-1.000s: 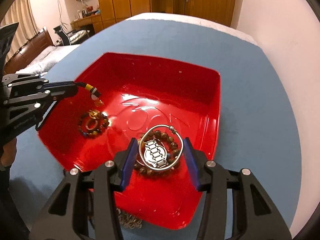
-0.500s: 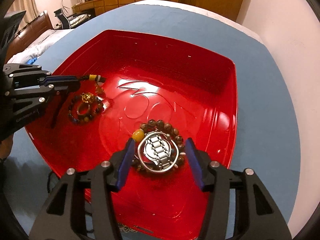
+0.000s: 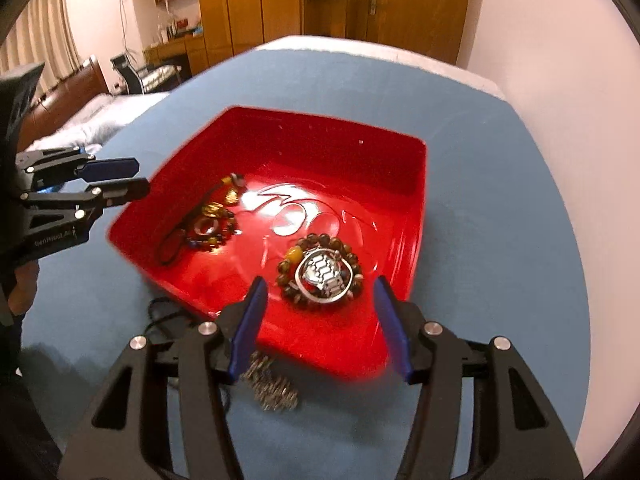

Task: Organize jewelry
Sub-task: 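Withdraw both tools toward the bead necklace and silver chain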

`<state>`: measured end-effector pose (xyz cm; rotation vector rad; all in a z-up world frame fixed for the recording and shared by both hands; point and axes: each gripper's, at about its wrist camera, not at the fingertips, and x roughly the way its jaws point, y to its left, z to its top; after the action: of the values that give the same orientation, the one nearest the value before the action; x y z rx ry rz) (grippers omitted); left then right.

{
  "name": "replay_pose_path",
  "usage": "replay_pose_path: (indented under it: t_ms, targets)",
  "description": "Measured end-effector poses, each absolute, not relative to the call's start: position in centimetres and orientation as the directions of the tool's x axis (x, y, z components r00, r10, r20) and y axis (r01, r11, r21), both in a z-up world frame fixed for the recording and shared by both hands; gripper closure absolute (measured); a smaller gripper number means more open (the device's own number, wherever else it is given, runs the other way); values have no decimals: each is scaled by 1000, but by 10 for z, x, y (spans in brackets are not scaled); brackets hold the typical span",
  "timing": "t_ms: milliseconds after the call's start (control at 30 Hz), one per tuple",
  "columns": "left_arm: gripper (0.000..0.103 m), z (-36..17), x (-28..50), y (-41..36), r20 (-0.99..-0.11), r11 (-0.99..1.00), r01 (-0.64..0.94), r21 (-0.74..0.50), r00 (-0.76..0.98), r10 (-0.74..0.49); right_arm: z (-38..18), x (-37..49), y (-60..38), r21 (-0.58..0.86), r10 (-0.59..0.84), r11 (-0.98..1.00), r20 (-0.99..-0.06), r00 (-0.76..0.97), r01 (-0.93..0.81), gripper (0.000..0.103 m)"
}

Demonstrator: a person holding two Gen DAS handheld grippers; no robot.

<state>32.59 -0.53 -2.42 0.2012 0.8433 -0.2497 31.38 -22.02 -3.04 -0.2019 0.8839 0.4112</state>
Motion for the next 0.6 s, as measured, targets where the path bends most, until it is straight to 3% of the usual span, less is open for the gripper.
replay_pose_path:
  t_ms: [167, 367, 600]
  targets:
    - [44, -12, 281, -6, -729, 948, 309, 68, 664, -164, -23, 269, -234, 44, 308, 907, -749, 587, -420, 46]
    - [32, -26, 233, -16, -736, 939, 343, 5, 637, -229, -38, 234, -239, 84, 323, 913, -748, 580, -400, 45]
    - [30, -68, 214, -46, -792, 924, 378, -53, 548, -269, -56, 220, -243, 127, 338, 916, -756, 560, -381, 45]
